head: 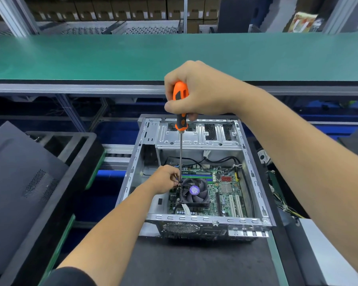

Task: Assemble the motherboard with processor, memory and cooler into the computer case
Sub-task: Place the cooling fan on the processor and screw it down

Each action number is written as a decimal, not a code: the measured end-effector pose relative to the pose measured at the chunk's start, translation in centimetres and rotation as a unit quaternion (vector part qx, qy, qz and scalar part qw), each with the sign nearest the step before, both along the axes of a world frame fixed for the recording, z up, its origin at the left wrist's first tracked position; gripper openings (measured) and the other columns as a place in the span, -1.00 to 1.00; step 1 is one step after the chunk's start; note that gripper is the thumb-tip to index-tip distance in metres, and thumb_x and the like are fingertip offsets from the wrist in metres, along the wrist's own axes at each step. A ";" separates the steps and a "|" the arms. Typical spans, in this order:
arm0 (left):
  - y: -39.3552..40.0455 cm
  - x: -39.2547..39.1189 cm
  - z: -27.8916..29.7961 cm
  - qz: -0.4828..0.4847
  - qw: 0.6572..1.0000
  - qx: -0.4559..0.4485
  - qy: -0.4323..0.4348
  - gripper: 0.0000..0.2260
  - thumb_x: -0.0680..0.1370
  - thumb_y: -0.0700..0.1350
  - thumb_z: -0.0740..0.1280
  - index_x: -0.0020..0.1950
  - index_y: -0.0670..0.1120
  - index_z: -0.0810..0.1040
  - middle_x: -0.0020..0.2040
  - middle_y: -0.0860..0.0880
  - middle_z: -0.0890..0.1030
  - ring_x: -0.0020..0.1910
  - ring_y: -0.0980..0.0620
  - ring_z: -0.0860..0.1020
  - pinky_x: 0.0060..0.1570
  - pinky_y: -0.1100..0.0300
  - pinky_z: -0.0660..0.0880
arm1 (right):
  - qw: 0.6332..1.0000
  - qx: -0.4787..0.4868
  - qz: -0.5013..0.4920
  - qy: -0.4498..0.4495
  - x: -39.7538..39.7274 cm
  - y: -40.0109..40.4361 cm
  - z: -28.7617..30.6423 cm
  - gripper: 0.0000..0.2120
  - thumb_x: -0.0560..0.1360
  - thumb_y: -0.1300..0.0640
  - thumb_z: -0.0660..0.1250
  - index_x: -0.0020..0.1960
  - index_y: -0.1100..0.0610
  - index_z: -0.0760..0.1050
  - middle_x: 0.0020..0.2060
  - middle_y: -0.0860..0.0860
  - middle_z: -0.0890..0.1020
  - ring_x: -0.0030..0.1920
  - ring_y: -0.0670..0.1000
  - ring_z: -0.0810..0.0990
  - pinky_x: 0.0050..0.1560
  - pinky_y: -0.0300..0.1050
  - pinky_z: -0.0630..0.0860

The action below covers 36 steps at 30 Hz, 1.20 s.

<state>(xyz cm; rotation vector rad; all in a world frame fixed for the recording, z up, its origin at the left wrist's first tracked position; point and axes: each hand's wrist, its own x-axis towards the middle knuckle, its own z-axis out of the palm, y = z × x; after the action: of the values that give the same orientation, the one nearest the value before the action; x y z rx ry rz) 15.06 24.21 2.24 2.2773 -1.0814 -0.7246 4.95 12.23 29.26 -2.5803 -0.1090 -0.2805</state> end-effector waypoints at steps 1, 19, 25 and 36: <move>0.0 0.0 0.0 -0.003 1.000 0.001 -0.008 -0.63 0.47 -0.38 0.34 -0.37 0.06 0.44 -0.31 0.00 0.53 -0.31 0.15 0.46 -0.26 0.40 0.39 | 1.000 0.000 0.001 0.000 -0.1 0.1 0.0 -0.92 0.46 0.17 0.40 -0.18 0.15 0.53 -0.35 0.03 0.62 -0.49 -0.05 0.63 -0.42 -0.20 0.57; 0.3 -0.2 0.2 0.002 1.000 -0.004 0.015 -0.81 0.45 -0.44 0.29 -0.19 -0.21 0.63 -0.27 0.03 0.58 -0.24 0.11 0.55 -0.34 0.44 0.44 | 0.999 0.022 -0.027 -0.014 -0.4 -0.2 -0.5 -0.91 0.45 0.18 0.39 -0.19 0.16 0.52 -0.37 0.08 0.63 -0.50 0.00 0.63 -0.47 -0.15 0.57; 0.5 -0.1 0.2 -0.011 1.000 -0.011 -0.005 -0.90 0.40 -0.41 0.39 -0.21 -0.25 0.65 -0.17 -0.12 0.66 -0.11 -0.03 0.62 -0.11 0.23 0.59 | 0.999 0.012 -0.029 -0.024 -0.4 -0.5 -0.2 -0.90 0.46 0.16 0.40 -0.16 0.19 0.52 -0.36 0.08 0.63 -0.49 0.01 0.64 -0.38 0.03 0.62; 0.4 -0.6 1.2 -0.033 0.999 0.010 -0.039 -0.85 0.40 -0.19 0.50 -0.34 -0.09 0.60 -0.37 0.04 0.56 -0.38 0.19 0.47 -0.36 0.44 0.34 | 0.999 0.005 -0.036 -0.027 -0.6 -0.8 -0.5 -0.88 0.47 0.15 0.40 -0.13 0.22 0.54 -0.32 0.07 0.62 -0.45 -0.01 0.62 -0.40 -0.03 0.63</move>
<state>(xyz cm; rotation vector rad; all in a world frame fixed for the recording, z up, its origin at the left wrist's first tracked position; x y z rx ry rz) 14.43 24.64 3.47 2.3134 -1.1954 -0.6800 4.31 11.42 28.79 -2.5712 -0.0346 -0.3774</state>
